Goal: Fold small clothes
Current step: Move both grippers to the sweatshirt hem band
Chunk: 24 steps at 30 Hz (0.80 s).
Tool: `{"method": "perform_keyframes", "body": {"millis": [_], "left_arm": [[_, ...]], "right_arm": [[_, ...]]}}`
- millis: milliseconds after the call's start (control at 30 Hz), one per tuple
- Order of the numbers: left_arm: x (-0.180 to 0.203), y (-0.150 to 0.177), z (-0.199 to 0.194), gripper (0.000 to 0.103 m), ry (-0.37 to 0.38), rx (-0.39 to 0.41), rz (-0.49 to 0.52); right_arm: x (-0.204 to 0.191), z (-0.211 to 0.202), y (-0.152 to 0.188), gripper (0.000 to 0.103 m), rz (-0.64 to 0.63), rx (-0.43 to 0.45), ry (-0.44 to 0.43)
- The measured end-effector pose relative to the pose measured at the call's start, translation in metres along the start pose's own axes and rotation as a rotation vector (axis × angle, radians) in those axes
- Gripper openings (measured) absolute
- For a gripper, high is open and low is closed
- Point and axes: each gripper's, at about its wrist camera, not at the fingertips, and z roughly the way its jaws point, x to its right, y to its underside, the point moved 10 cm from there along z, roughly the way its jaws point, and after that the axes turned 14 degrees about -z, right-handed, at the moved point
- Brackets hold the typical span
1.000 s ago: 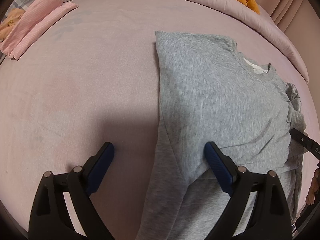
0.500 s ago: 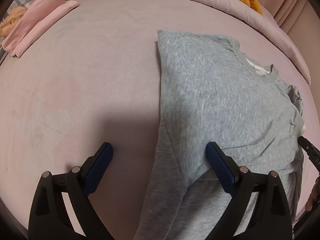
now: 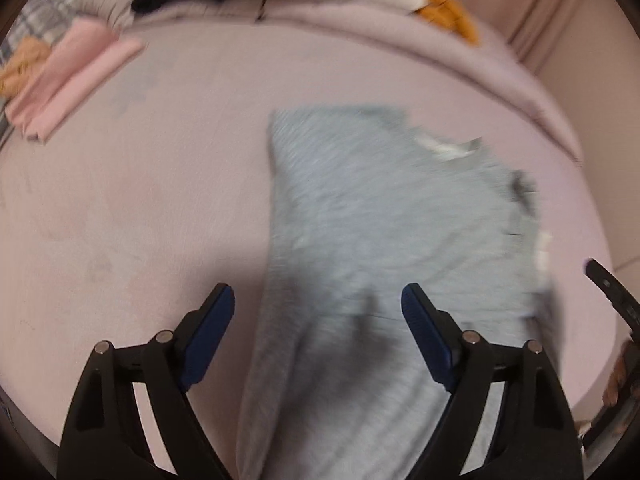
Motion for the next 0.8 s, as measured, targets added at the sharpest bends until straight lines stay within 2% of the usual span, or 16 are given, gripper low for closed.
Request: {"method": "perform_keyframes", "body": {"millis": [33, 167, 400, 467, 633, 800], "left_arm": [[0.003, 0.001, -0.008, 0.087, 0.012, 0.016, 0.007], [0.018, 0.008, -0.049, 0.092, 0.089, 0.084, 0.036], [0.028, 0.038, -0.084, 0.103, 0.198, 0.109, 0.033], [0.028, 0.044, -0.083, 0.103, 0.211, 0.094, 0.025], [0.015, 0.067, -0.069, 0.103, 0.198, 0.030, 0.023], [-0.003, 0.093, -0.048, 0.102, 0.214, -0.090, -0.066]], "right_arm": [[0.000, -0.010, -0.002, 0.070, 0.007, 0.025, -0.010], [-0.008, -0.034, -0.008, 0.082, 0.004, 0.089, -0.039], [-0.024, -0.062, -0.001, 0.085, -0.056, 0.157, -0.045], [-0.027, -0.065, 0.006, 0.092, -0.068, 0.158, -0.050], [-0.026, -0.065, 0.026, 0.092, -0.078, 0.136, -0.052], [-0.021, -0.060, 0.051, 0.092, -0.047, 0.089, -0.075]]}}
